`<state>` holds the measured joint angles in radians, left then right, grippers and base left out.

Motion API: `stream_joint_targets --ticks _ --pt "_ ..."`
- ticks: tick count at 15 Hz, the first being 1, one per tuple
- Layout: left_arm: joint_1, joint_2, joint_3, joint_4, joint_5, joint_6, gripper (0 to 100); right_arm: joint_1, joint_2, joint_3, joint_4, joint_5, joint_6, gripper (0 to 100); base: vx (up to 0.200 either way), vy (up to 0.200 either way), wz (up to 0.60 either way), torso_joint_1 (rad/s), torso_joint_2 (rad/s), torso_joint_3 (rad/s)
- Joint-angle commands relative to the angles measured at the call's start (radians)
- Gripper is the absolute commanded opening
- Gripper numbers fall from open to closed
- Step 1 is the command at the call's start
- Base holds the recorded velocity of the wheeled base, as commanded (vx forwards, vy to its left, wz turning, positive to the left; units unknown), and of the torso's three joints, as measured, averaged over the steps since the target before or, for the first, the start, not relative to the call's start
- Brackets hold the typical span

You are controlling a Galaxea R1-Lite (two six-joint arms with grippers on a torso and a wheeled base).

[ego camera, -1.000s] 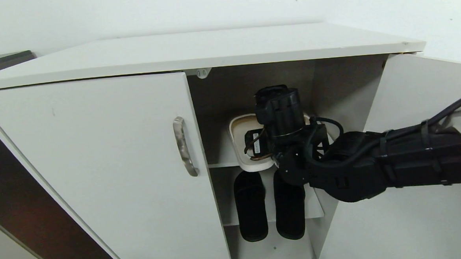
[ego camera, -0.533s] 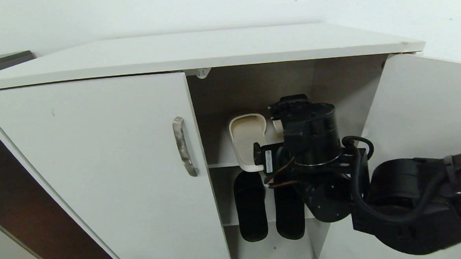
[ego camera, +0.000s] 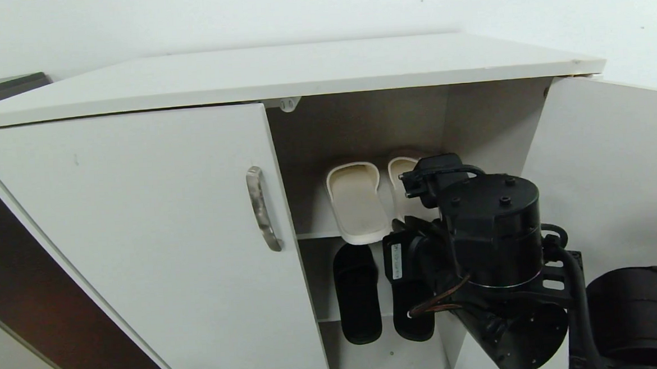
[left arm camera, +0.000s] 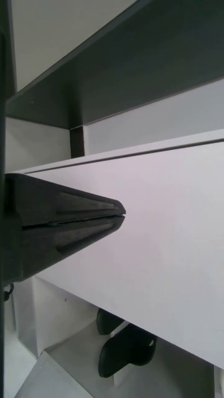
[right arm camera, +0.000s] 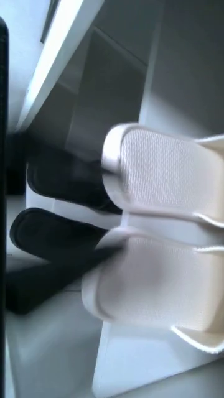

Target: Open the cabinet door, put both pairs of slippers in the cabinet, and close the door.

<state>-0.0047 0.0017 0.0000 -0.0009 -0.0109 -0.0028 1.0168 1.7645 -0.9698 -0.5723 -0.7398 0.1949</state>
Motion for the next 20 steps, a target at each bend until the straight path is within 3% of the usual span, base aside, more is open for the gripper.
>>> stream_joint_targets --ticks 1,10,20 --pt "0.002 0.000 0.000 -0.001 0.000 0.000 0 0.002 -0.002 0.019 0.000 0.000 0.000 0 0.000 0.000 0.00 0.000 0.00 0.000" --pt "0.002 0.000 0.000 -0.001 0.000 0.001 0 0.002 0.020 0.026 -0.001 -0.003 0.000 0 0.000 0.000 0.00 0.000 0.00 0.000" --pt "0.002 0.000 0.000 -0.001 -0.001 0.001 0 -0.001 0.018 0.046 -0.012 -0.001 0.000 0 -0.200 0.000 0.00 0.003 0.00 0.004"
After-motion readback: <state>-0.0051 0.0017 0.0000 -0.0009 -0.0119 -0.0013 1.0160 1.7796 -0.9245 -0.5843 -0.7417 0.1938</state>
